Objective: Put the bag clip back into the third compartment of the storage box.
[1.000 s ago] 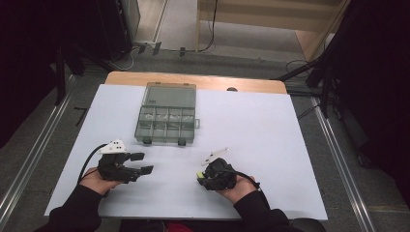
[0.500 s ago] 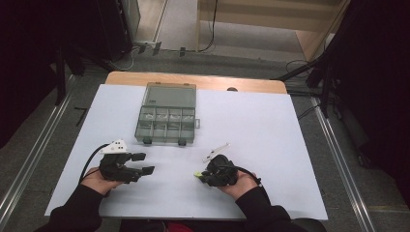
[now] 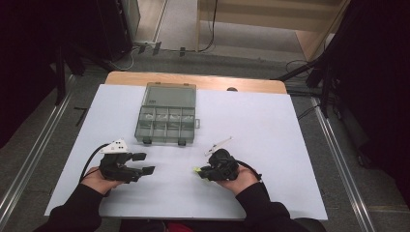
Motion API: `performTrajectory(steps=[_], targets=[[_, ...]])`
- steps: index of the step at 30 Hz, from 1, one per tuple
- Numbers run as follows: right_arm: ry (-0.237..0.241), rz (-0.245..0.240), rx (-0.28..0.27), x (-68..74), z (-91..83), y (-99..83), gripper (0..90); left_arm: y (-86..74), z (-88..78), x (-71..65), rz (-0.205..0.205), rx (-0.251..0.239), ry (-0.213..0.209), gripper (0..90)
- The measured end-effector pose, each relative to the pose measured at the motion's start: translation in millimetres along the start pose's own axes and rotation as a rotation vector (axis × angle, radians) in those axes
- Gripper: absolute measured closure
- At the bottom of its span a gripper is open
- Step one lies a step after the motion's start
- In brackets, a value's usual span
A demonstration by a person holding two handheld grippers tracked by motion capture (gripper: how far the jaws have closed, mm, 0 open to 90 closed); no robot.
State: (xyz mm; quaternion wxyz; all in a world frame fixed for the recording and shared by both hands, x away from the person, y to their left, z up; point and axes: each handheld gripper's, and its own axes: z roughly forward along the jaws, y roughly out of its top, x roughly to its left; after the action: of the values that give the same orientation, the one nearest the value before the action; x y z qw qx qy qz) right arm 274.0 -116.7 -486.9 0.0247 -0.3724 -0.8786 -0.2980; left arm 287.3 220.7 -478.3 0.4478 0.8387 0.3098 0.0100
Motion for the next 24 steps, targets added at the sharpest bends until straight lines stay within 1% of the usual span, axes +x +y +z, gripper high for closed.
performTrajectory(steps=[10,15,24], targets=[[0.008,0.012,-0.002,-1.9,-0.2,8.9,78.7,0.3,0.5,-0.8,0.007,-0.001,-0.004,32.2],[0.016,0.031,-0.006,-4.5,-1.2,13.0,78.7,0.5,1.0,-0.8,0.008,0.003,-0.003,32.2],[0.026,0.037,-0.010,-6.7,-2.3,19.7,78.7,1.2,1.7,-1.0,0.013,0.002,-0.002,32.2]])
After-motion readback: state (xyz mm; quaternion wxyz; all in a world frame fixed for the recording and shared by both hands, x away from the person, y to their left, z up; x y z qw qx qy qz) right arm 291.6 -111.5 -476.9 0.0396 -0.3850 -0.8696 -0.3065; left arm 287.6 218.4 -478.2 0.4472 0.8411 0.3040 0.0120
